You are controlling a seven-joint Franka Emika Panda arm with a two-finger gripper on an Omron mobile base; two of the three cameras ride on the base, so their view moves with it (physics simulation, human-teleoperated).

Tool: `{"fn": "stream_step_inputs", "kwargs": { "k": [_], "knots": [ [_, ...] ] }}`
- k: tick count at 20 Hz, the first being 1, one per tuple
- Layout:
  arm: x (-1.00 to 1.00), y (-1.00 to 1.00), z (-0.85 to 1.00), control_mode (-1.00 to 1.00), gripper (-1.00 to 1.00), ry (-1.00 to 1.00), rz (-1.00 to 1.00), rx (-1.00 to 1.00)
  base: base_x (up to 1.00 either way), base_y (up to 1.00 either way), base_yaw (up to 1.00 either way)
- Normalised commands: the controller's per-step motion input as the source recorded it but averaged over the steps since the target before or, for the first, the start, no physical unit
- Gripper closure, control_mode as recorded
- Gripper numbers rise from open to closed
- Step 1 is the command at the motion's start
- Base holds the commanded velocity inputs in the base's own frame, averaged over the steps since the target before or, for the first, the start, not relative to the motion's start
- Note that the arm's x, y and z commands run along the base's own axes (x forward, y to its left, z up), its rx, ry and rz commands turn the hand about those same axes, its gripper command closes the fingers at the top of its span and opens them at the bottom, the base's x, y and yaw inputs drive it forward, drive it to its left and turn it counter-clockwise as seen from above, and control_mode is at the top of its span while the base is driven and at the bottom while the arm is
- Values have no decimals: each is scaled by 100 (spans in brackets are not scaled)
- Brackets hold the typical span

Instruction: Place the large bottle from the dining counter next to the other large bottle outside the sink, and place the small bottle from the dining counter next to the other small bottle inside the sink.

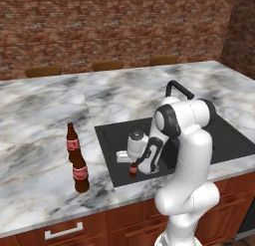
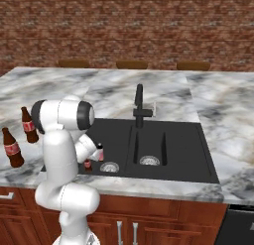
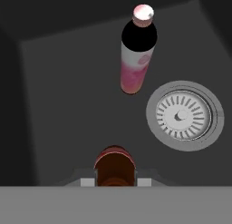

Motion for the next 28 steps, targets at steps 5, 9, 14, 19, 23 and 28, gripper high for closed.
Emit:
{"fn": "stream_step_inputs", "kwargs": {
  "k": [5,9,14,19,23,28],
  "knots": [
    [0,0,-14,-100,100,4,-4,-1,0,0,0],
    [0,0,-13,-100,100,2,-2,-1,0,0,0],
    [0,0,-1,-100,100,0,0,0,0,0,0],
    [0,0,0,-100,-100,0,0,0,0,0,0],
    [0,0,0,-100,-100,0,0,0,0,0,0],
    [0,0,1,-100,-100,0,0,0,0,0,0]
  ]
}}
